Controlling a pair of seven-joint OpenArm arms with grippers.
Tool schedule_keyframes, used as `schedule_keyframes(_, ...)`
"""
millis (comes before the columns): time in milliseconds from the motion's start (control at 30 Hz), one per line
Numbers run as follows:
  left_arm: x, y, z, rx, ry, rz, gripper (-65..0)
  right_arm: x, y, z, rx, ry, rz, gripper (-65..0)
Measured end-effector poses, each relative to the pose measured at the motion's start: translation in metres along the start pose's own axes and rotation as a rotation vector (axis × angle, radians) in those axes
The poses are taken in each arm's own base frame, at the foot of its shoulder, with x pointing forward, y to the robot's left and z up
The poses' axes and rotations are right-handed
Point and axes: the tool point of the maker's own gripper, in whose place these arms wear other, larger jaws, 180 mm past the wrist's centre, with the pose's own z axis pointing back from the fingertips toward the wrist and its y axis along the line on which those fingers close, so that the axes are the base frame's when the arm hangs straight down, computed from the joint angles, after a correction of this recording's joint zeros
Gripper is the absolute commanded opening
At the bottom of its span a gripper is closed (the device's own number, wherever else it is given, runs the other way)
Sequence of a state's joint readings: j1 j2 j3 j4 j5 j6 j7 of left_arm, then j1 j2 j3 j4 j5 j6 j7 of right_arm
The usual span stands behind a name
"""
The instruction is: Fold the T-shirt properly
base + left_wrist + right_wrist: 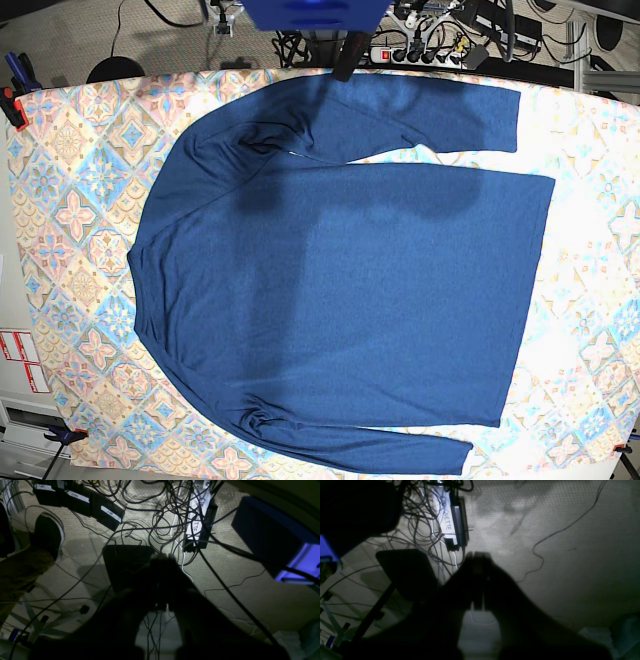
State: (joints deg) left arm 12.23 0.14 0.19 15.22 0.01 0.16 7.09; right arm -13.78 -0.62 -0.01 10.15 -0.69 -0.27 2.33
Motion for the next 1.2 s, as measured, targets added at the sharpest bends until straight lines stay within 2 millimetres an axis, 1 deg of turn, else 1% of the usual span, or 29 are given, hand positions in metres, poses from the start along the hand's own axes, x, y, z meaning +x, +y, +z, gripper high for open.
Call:
schedule_keyframes(500,0.000,0.000,0.000,0.000,0.000,0.000,-65.0,0.000,0.000,0.000,0.000,0.001,0.000,-64.9)
schedule_keyframes(567,0.000,0.002,0.000,0.003,0.000,-0.001,-65.0,-0.001,0.000,0.000,0.000,0.002,0.000,-65.0)
schedule_keyframes(600,0.000,0.007,0.000,0.011,0.000,-0.003,-65.0,-0.002,0.000,0.000,0.000,0.003,0.000,-65.0)
schedule_keyframes(733,-0.001,0.014,0.000,0.020,0.001,-0.004,-65.0,-0.006,-0.002,0.001,-0.003,0.009,0.001,-65.0)
schedule_keyframes(767,-0.006,0.015,0.001,0.022,0.004,-0.005,-65.0,-0.007,-0.005,0.001,-0.003,0.010,0.001,-65.0)
schedule_keyframes(833,-0.015,0.027,0.003,0.037,0.008,-0.010,-65.0,-0.011,-0.018,0.003,-0.025,0.001,0.009,-65.0)
schedule_keyframes(900,-0.025,0.037,0.007,0.053,0.002,-0.015,-65.0,-0.022,-0.036,0.008,-0.050,0.001,0.024,-65.0)
schedule_keyframes(933,-0.030,0.038,0.009,0.056,0.002,-0.016,-65.0,-0.028,-0.046,0.011,-0.063,0.007,0.045,-65.0)
schedule_keyframes(1000,-0.033,0.055,0.015,0.079,-0.024,-0.025,-65.0,-0.042,-0.060,0.018,-0.076,0.012,0.095,-65.0)
schedule_keyframes(1067,-0.032,0.058,0.021,0.084,-0.051,-0.032,-65.0,-0.049,-0.072,0.023,-0.090,0.011,0.116,-65.0)
schedule_keyframes(1100,-0.029,0.059,0.024,0.086,-0.077,-0.039,-65.0,-0.048,-0.076,0.026,-0.095,0.000,0.118,-65.0)
schedule_keyframes(1133,-0.028,0.066,0.028,0.095,-0.094,-0.049,-65.0,-0.044,-0.079,0.027,-0.099,-0.017,0.123,-65.0)
schedule_keyframes(1200,-0.023,0.074,0.037,0.101,-0.136,-0.058,-65.0,-0.027,-0.083,0.033,-0.103,-0.084,0.137,-65.0)
